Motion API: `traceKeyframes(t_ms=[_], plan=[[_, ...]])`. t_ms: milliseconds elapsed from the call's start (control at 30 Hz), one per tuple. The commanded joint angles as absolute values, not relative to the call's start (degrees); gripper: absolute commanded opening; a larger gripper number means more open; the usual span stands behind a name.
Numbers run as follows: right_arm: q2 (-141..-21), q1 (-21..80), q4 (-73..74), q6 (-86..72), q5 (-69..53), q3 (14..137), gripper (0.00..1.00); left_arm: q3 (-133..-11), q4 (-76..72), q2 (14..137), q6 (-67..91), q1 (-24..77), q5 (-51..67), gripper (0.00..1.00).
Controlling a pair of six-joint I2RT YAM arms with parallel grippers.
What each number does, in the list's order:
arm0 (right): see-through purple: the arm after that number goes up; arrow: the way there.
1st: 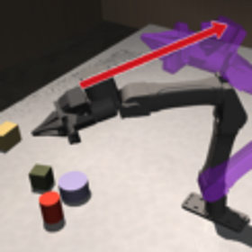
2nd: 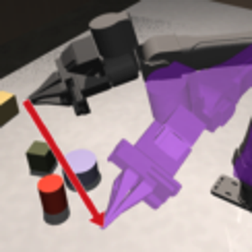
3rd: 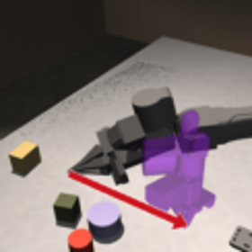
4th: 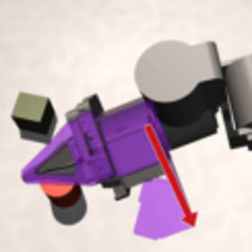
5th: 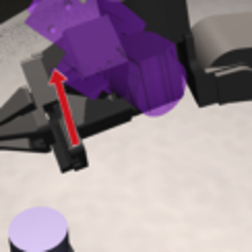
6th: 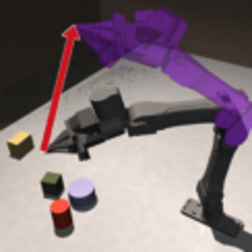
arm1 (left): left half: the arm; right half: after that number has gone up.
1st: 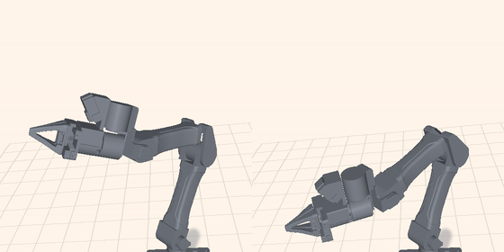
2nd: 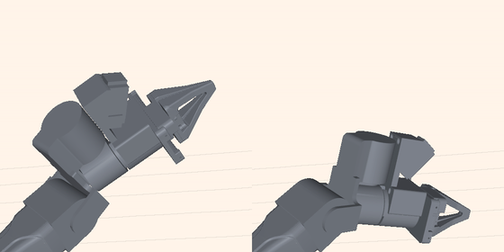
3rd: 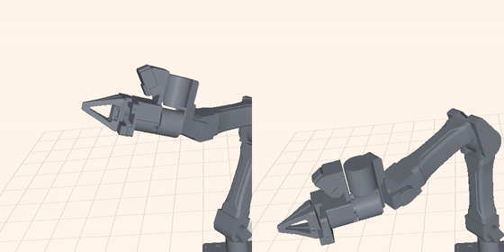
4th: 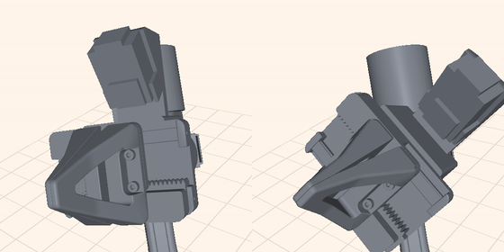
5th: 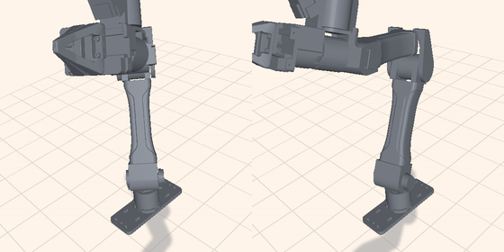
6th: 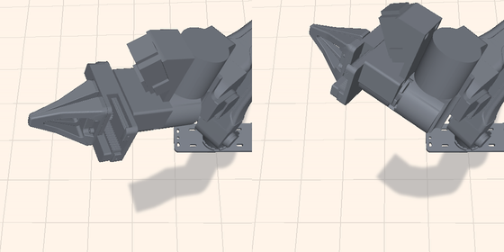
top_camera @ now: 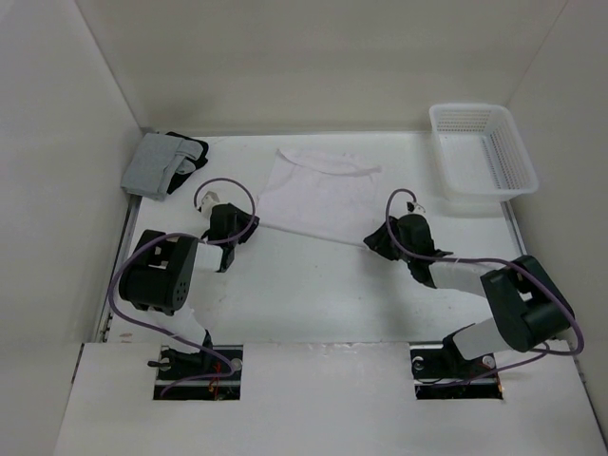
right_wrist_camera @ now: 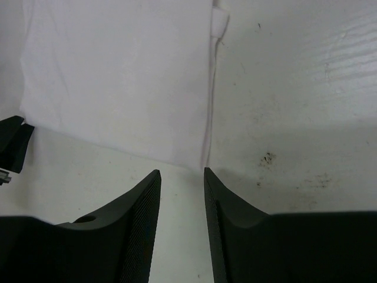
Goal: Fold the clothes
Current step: Fold the tank top
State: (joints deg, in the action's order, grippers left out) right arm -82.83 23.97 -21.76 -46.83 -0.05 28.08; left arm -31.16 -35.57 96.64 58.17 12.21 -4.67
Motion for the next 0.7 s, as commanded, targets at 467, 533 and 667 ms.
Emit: traceKeyframes(t_ms=[467,533,667], plan=[[-90.6,21.9,-30.9,-56.7,-2.7,27.7,0.35,-31.7,-38.8,97.4,61.2,12.2,-8.2,0.02],[-92.0,21.6,-32.6,-58.0,-3.2,27.6,0.29,-31.5,-39.1,97.8,61.4,12.2,-8.1,0.02],[-93.8,20.7,-35.4,-59.3,-4.1,27.4,0.15,-31.2,-40.2,98.4,61.7,12.3,-8.2,0.0]])
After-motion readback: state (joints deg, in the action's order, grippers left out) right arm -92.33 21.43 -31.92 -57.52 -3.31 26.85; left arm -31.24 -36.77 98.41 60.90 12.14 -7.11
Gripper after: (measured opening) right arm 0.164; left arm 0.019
